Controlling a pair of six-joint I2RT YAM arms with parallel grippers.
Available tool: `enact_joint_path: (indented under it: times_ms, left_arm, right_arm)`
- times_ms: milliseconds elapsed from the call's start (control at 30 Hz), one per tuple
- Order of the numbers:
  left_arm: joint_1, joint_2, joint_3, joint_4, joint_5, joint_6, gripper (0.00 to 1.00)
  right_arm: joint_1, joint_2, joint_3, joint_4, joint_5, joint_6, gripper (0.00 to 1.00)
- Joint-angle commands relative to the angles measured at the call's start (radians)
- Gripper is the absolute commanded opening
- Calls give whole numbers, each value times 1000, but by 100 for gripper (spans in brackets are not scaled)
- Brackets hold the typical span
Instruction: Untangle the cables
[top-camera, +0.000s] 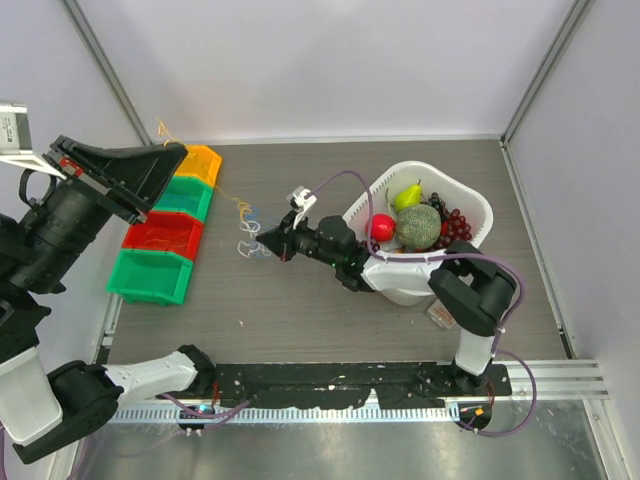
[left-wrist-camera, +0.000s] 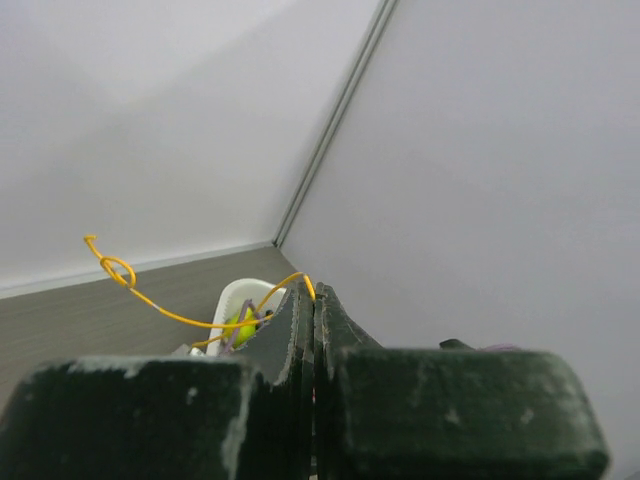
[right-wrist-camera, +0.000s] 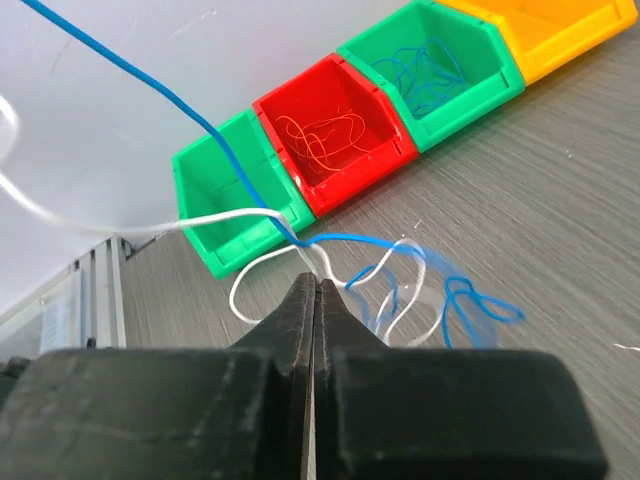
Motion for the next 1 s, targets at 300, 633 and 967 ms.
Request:
enact_joint_path:
  times_ms: [300, 633, 967]
  left_arm:
    - [3, 72, 220, 224, 52, 7, 0]
    - [1, 78, 216, 257, 14, 23, 0]
    - [3, 63, 121, 241, 20, 19, 0]
  right_arm:
    - [-59, 177, 40, -23, 154, 232, 1]
    - [-94, 205, 139, -268, 139, 143, 1]
    - [-16, -117, 125, -534, -80, -178, 65]
